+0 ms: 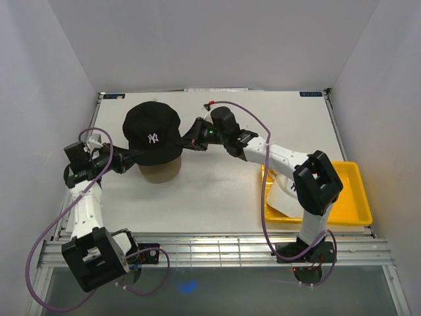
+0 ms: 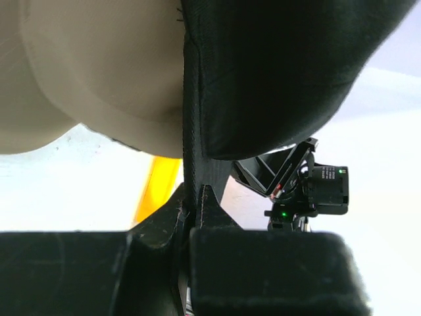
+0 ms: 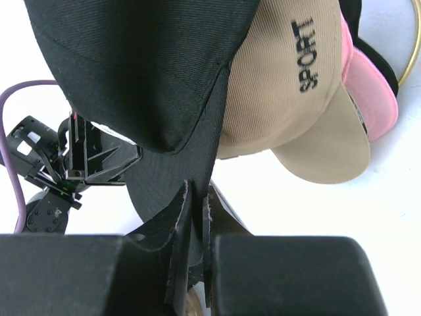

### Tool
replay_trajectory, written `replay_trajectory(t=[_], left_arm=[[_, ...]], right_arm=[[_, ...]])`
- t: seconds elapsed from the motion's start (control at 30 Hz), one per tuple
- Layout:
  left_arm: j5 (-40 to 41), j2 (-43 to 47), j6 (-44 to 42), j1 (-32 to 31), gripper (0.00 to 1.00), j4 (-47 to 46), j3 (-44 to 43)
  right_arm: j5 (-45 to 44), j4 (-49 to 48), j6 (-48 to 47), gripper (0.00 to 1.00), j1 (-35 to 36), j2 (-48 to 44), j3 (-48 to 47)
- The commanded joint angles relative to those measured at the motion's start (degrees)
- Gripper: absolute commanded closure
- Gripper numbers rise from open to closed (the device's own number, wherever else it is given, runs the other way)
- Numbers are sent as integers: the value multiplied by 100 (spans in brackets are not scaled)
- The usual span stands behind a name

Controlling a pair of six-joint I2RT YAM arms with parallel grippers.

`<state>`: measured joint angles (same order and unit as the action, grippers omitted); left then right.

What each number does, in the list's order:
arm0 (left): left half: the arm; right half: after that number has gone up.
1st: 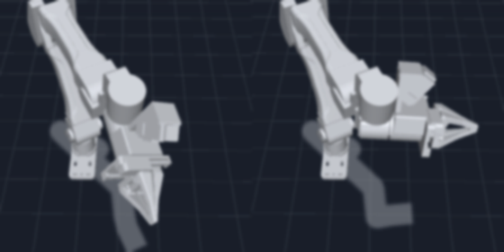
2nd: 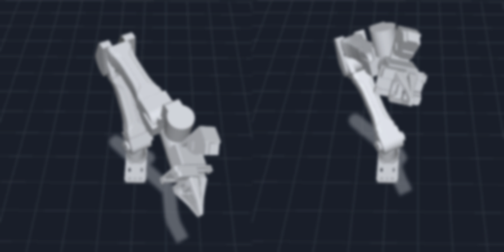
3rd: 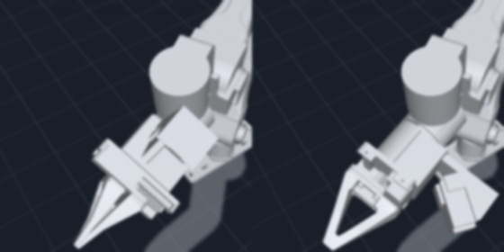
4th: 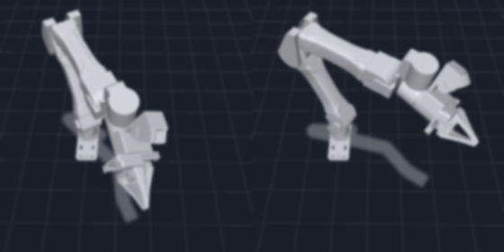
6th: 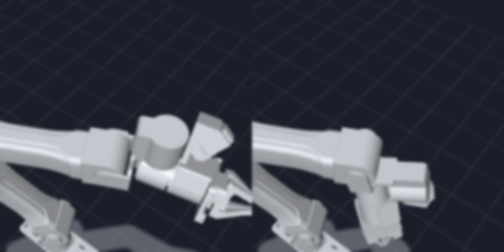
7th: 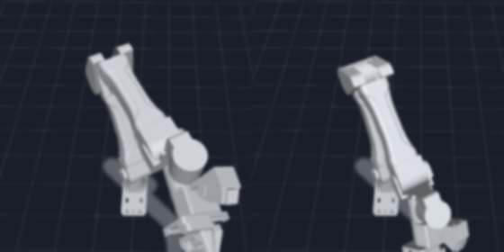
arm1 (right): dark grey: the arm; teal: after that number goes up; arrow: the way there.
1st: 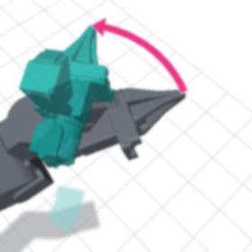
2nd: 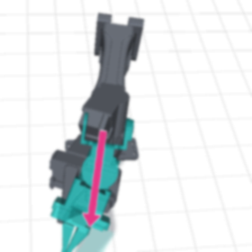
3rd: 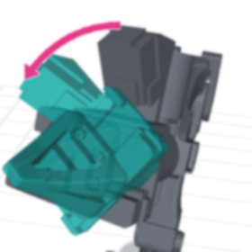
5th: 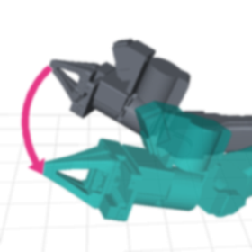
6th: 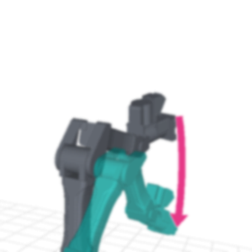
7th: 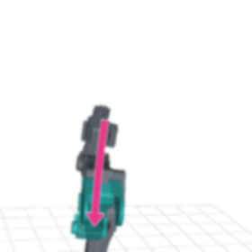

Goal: Stack the hats

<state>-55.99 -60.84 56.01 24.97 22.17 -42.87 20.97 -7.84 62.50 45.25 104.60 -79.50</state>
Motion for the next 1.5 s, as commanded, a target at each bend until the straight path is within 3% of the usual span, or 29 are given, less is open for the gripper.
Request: replay_trajectory(t=[0.0,0.37,1.13,1.2,1.23,1.33,1.47], left_arm=[[1380,-183,-503,122,100,121,401],[1600,-560,-679,166,100,-73,991],[1978,-1141,-986,166,99,-82,1009],[1978,-1150,-1022,166,91,-38,991],[1995,-1141,-1048,157,82,-29,974],[1995,-1088,-1083,166,64,24,921],[2022,-983,-1136,166,48,103,825]], right_arm=[[434,309,-581,92,212,52,225],[469,81,-555,92,221,439,506],[364,-139,-555,92,221,1230,594],[338,-139,-572,90,221,1239,603],[311,-139,-572,89,221,1247,612],[285,-130,-616,78,221,1256,629],[276,-113,-651,64,221,1256,620]])
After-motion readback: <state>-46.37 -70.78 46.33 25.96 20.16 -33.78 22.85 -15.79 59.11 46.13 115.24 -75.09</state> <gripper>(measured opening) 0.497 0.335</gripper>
